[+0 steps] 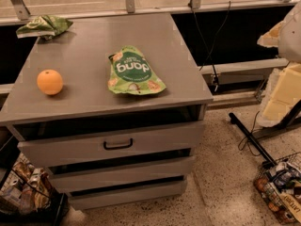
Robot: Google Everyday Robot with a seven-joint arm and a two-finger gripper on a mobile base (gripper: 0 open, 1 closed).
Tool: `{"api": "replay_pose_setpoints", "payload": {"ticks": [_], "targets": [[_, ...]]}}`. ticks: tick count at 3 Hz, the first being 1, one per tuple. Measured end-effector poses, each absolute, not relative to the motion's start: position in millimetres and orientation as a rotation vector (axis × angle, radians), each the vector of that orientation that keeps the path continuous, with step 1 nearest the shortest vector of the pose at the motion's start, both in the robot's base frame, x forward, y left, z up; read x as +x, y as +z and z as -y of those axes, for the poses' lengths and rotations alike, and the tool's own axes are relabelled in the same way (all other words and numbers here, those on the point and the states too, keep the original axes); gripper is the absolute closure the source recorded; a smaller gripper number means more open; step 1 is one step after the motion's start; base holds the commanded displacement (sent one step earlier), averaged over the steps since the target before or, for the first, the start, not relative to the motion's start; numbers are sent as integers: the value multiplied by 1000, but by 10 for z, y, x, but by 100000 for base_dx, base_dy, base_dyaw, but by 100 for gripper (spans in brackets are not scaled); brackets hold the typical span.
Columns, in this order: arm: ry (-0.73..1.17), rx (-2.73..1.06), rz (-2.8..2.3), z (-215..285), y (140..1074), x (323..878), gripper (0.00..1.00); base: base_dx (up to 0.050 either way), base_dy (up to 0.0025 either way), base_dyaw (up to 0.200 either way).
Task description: Move green rice chip bag near green jalapeno chip bag
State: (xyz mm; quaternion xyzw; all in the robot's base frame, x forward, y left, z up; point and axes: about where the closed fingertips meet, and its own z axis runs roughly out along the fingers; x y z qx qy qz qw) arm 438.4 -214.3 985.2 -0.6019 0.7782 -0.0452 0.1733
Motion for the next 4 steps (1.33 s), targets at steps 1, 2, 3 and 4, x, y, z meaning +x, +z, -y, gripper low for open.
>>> {"api": "replay_pose_setpoints", "payload": {"ticks": [1,2,3,4], "targets": [[-129,-1707,-2207,2143,9853,4384,0,1,-1,7608],[-130,-1706,-2206,2142,9856,4384,0,-1,1,9595],[-130,-1706,-2206,2142,9857,4384,0,0,0,9899],[-131,-1706,-2205,2141,9860,4384,0,-6,7,-9088]]}}
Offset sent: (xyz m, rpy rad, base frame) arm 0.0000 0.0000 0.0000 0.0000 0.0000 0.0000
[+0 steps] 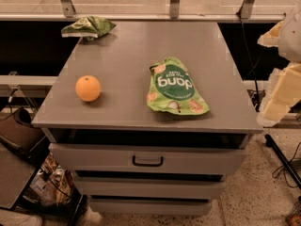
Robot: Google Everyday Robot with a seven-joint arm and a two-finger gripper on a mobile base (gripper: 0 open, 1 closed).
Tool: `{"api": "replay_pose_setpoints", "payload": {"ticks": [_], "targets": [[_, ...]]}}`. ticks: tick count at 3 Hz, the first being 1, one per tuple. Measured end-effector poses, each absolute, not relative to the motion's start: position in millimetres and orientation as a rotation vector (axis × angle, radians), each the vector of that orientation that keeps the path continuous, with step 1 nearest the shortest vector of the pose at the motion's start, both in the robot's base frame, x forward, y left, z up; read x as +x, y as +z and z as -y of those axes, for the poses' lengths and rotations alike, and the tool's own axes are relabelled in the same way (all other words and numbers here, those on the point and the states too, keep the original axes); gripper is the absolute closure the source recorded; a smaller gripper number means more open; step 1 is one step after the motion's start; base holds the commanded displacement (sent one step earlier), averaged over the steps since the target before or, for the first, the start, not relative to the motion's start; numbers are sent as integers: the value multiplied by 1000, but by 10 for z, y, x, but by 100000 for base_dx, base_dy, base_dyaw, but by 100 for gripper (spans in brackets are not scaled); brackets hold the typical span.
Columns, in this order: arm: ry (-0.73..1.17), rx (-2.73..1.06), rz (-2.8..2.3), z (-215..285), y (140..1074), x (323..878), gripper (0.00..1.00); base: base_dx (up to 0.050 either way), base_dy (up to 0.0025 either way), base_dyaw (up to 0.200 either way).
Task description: Move green rice chip bag near green jalapeno chip bag
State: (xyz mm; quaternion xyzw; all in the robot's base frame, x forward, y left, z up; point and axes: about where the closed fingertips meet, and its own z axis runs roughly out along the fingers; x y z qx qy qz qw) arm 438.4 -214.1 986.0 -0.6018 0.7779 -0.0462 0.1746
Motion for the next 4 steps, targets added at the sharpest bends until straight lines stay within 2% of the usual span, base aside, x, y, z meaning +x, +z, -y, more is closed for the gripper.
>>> {"api": "replay_pose_setpoints", "payload": {"ticks": [1,2,3,4], "targets": [[-134,-1704,-2202,2138,9869,4384,0,1323,-57,-8504],[-135,-1703,-2201,2137,9872,4384,0,0,0,9901],[-137,-1702,-2199,2135,9879,4384,0,0,-2,-9495],[-138,-1702,-2199,2135,9881,4384,0,0,-1,8801]]}}
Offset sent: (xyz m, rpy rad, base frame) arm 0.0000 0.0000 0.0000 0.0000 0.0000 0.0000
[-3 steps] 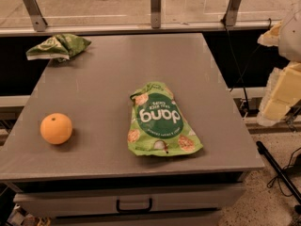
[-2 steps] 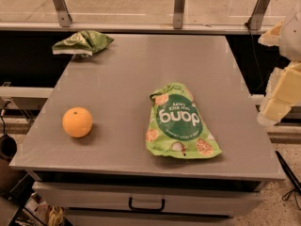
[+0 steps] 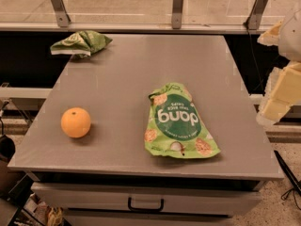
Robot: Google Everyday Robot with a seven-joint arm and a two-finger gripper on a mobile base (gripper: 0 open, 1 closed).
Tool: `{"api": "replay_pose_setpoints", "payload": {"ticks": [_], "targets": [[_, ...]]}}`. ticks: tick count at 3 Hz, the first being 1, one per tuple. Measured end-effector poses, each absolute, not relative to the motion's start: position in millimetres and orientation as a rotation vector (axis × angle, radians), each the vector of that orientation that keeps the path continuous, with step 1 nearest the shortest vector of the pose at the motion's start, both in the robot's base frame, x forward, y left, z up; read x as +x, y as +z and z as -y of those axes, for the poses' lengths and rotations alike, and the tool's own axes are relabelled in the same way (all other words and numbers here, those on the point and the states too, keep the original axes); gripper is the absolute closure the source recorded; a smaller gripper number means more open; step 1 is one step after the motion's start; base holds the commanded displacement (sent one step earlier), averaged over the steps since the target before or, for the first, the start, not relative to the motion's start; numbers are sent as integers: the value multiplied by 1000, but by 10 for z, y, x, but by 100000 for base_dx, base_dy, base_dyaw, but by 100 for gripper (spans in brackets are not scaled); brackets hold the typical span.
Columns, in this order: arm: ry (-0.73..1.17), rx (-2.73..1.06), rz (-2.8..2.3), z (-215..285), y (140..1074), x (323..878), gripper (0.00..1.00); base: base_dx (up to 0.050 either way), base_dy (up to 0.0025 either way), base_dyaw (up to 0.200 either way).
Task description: Move green rice chip bag near green jalapeno chip bag
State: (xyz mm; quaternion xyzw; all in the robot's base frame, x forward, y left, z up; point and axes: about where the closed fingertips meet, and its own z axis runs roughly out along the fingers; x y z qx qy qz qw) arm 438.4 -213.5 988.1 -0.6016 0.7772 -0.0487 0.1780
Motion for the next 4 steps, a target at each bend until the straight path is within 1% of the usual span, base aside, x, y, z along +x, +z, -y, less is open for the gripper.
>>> {"api": "replay_pose_setpoints", "payload": {"ticks": [1,2,4], "targets": [[-138,-1702,-2199,2135,9882,4384,0,0,0,0],[-77,-1670,-2177,2061,9890,4523,0,0,0,0],[226,-1533,-2195,1523,9747,4853,0,0,0,0]]}}
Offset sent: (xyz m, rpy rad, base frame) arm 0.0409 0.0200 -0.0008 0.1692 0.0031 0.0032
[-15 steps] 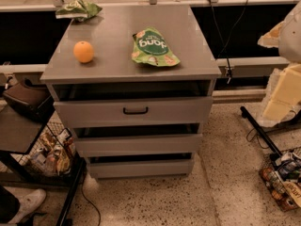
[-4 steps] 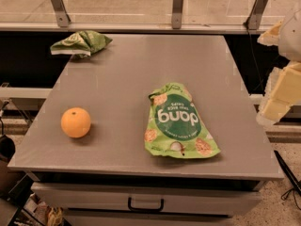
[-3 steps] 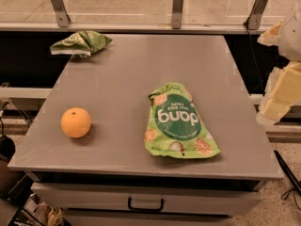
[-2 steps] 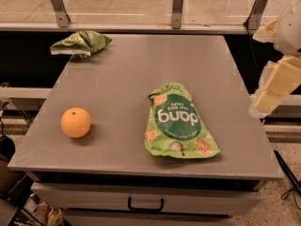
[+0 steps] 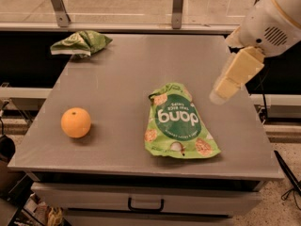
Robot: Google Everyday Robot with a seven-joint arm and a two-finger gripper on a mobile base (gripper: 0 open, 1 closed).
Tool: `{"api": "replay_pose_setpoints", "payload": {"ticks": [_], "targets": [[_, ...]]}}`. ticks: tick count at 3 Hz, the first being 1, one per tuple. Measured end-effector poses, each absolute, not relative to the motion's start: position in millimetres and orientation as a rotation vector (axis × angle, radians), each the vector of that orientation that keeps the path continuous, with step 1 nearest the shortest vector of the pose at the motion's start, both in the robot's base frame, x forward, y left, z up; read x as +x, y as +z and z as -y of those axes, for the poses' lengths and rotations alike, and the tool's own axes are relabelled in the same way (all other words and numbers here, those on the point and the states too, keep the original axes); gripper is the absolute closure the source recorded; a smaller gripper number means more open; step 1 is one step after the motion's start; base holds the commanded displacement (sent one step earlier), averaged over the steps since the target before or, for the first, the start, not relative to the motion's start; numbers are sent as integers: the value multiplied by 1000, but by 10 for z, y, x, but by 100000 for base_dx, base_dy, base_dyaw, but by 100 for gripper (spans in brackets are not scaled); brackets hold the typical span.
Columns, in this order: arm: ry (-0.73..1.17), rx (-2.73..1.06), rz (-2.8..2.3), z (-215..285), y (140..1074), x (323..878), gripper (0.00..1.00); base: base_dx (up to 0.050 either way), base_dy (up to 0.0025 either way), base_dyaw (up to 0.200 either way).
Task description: Move green rice chip bag near green jalapeno chip bag
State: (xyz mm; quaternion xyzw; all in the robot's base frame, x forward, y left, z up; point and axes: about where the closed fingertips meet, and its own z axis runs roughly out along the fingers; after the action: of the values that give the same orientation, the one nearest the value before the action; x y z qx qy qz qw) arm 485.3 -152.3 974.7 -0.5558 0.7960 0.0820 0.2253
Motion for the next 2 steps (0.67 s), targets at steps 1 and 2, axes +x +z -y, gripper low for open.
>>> {"api": "replay_pose_setpoints", "payload": {"ticks": [1,2], "targets": [[311,-1420,-2302,1230,9522,4883,0,0,0,0],[391,-1312,-2424,912,9142,4902,0,0,0,0]]}}
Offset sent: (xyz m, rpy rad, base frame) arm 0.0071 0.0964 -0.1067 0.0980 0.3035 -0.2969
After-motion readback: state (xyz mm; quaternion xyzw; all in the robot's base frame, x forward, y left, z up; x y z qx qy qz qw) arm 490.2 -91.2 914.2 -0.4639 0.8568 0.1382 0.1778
